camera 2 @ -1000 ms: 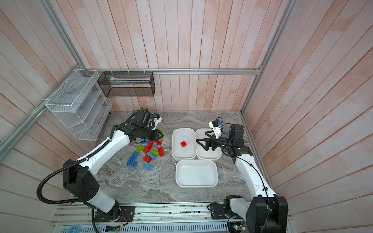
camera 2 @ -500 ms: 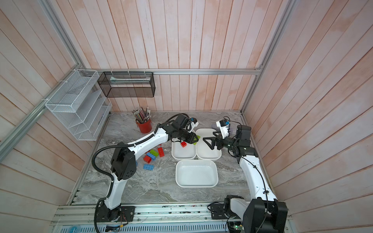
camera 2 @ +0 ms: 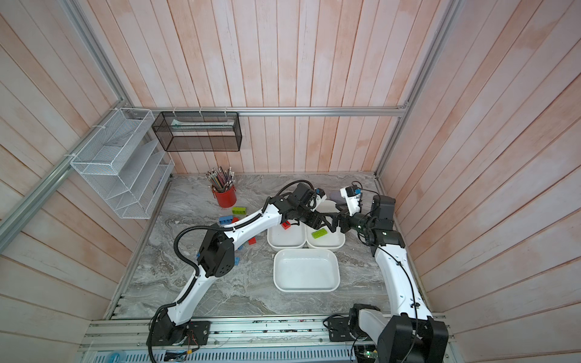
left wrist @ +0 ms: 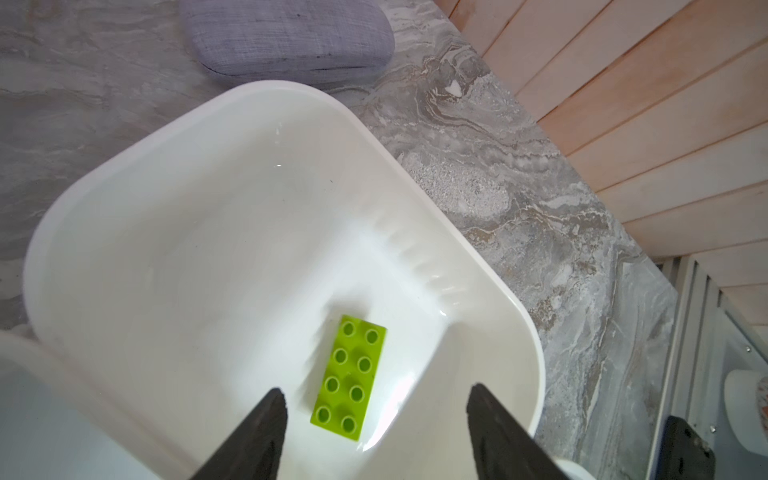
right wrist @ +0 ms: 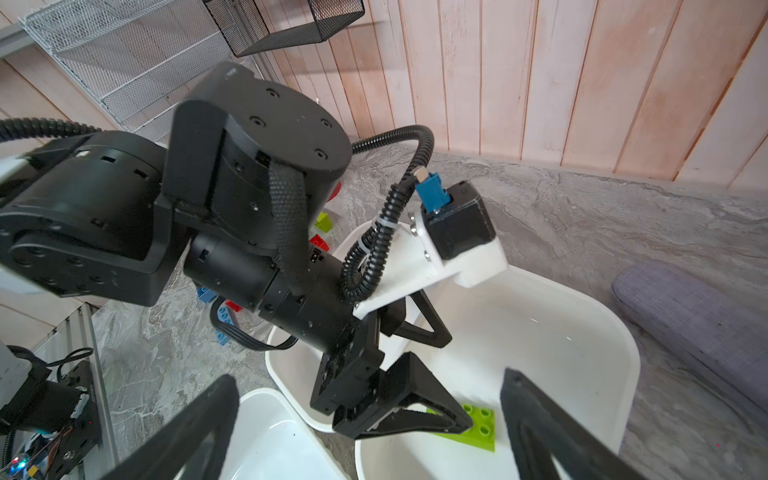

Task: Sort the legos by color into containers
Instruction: 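Carry the green brick with the left gripper into the bin nearest the right arm, then return the left gripper to the pile and grasp a blue brick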

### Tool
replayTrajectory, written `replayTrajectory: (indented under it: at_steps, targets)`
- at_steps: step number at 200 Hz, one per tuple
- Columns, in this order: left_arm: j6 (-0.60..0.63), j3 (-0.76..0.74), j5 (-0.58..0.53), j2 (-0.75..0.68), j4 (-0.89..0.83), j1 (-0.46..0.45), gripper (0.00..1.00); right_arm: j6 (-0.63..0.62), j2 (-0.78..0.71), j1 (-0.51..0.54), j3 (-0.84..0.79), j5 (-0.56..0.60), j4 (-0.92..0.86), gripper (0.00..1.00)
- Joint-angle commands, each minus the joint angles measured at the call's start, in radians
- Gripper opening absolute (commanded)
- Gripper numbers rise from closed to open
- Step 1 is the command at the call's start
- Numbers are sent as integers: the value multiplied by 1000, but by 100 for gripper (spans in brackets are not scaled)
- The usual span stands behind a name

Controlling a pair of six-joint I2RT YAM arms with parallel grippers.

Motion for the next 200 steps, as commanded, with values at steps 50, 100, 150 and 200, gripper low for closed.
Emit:
replayTrajectory:
  at_steps: [50, 100, 150, 200]
  targets:
    - [159, -423, -129, -478, -63, 105, 81, 24, -34, 9, -50, -104, 58, 98]
    - [359, -791, -128, -778, -159, 367, 82, 17, -16, 101, -58, -69, 74, 98]
    - [652, -952, -114, -828, -52, 579, 81, 27, 21, 176, -50, -42, 101, 98]
    - [929, -876, -138, -668, -50, 656, 79, 28, 52, 197, -48, -33, 102, 98]
